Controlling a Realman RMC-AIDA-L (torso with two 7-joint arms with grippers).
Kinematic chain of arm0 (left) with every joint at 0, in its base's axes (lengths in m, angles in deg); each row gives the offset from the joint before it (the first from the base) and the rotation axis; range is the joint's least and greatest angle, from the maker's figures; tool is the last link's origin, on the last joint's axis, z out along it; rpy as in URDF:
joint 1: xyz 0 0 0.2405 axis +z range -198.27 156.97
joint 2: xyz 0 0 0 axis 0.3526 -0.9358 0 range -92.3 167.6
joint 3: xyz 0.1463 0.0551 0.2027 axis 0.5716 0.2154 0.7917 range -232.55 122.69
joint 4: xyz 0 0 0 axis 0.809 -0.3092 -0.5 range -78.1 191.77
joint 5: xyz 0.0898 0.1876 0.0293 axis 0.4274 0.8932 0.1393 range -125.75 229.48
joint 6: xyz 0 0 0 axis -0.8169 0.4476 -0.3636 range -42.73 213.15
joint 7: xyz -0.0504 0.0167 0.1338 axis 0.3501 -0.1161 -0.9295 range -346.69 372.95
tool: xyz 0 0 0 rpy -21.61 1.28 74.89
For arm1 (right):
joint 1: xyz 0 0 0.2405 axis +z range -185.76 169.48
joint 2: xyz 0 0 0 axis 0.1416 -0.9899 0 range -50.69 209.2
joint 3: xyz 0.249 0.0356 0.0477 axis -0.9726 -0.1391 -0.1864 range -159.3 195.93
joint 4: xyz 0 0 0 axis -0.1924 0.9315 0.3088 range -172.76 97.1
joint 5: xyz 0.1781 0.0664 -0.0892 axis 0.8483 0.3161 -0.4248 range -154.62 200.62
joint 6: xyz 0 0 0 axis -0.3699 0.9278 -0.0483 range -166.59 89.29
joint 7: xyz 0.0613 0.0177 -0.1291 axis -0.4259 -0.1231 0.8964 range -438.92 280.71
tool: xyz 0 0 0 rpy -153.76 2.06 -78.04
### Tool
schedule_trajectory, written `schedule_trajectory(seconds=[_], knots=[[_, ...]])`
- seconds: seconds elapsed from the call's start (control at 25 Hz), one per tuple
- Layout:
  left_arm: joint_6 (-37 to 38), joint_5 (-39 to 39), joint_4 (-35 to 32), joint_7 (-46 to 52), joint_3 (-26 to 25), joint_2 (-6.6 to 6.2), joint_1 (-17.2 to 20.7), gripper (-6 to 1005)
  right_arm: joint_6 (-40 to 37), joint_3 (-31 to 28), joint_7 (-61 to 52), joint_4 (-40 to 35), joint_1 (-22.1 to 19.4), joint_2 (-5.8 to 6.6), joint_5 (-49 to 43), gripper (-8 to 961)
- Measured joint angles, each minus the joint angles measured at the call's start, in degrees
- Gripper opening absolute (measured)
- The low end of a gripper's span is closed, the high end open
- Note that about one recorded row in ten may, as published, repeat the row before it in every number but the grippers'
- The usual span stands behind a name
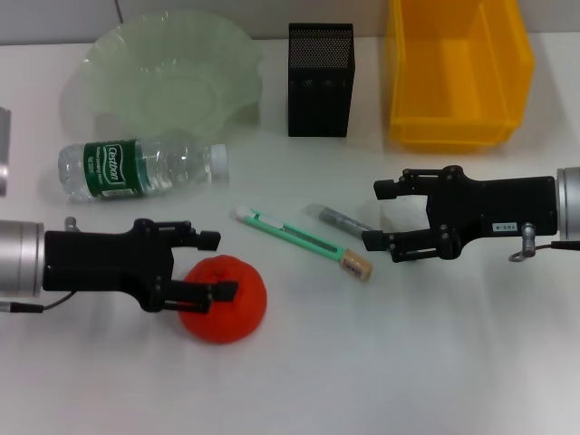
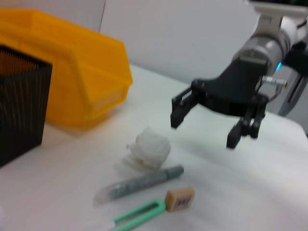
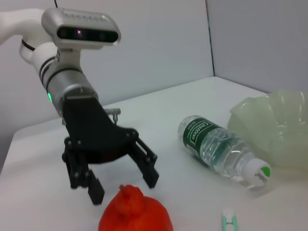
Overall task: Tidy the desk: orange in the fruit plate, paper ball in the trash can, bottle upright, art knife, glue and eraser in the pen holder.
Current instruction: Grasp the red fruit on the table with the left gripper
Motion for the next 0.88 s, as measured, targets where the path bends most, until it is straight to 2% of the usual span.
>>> schedule_trajectory(seconds=[0.2,0.6,0.88], knots=[[-3.1,2.5,0.1,0.0,0.0,0.72,-0.3,805,0.0,0.0,0.0,0.0,0.0,-0.13,0.0,786],[-4.2,4.0,0.1,0.1,-0.1,1.08,-0.6,791,0.0,0.0,0.0,0.2,0.0,-0.16,0.0,782],[-3.8,4.2,0.0,0.1,0.2,1.08,-1.2,489,0.0,0.0,0.0,0.2,0.0,-0.14,0.0,780]])
